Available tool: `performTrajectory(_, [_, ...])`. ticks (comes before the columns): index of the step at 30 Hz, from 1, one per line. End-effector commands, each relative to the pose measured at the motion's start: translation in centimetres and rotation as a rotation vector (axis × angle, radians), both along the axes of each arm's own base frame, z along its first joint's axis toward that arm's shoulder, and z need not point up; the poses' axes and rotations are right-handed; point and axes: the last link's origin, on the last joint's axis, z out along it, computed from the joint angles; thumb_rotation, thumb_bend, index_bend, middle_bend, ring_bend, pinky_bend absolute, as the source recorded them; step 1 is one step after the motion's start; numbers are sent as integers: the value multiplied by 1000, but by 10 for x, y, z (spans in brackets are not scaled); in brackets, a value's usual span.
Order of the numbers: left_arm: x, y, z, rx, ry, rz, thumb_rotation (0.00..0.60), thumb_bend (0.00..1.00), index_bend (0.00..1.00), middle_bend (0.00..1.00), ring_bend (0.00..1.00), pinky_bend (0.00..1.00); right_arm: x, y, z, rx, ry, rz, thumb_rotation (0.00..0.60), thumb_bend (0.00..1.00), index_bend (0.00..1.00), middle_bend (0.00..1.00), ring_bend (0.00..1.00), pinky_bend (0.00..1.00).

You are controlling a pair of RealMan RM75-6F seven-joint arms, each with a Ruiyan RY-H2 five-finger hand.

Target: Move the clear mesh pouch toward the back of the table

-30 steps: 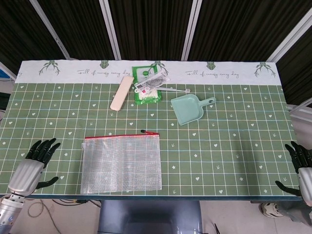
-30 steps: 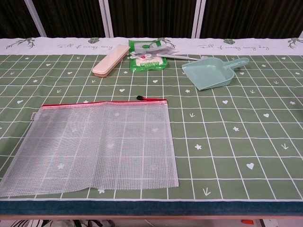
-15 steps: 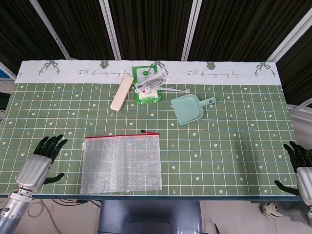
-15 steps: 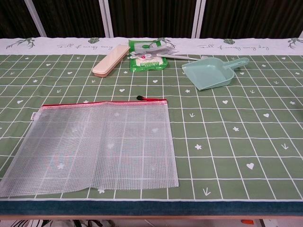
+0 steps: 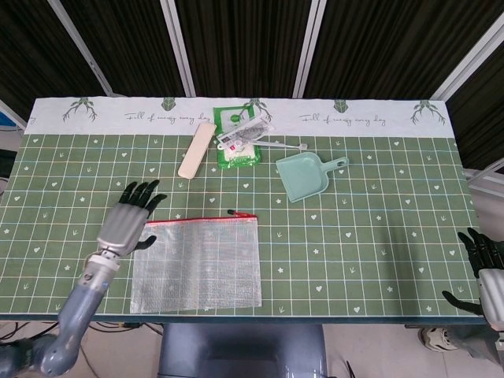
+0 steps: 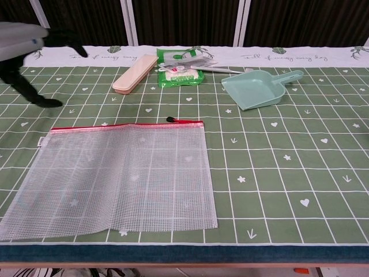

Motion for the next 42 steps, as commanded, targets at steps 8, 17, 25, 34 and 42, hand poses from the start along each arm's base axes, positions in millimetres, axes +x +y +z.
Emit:
performTrajectory(8, [89, 67, -77, -31, 105, -10, 600, 224, 231, 13, 0, 0, -3, -2, 0, -2, -6, -16, 600, 141, 0, 0, 0, 204])
performTrajectory(17, [125, 92, -114, -35, 229, -48, 600, 178, 199, 9, 0, 0, -4, -2, 1, -3, -13, -29, 600, 140, 0, 0, 0, 204])
performTrajectory(25, [135, 98, -147, -58, 317, -71, 600, 178, 195, 7, 0, 0, -6, -4, 1, -5, -21, -42, 600, 141, 0, 0, 0, 203])
performTrajectory(34, [132, 102, -164, -59, 350, -54, 600, 178, 192, 6, 0, 0, -6, -4, 1, -3, -34, -53, 600, 141, 0, 0, 0, 204])
performTrajectory(42, [132, 100, -172, -66, 370, -65, 600, 178, 191, 5, 0, 0, -7, -4, 1, -3, -43, -62, 600, 142, 0, 0, 0, 203])
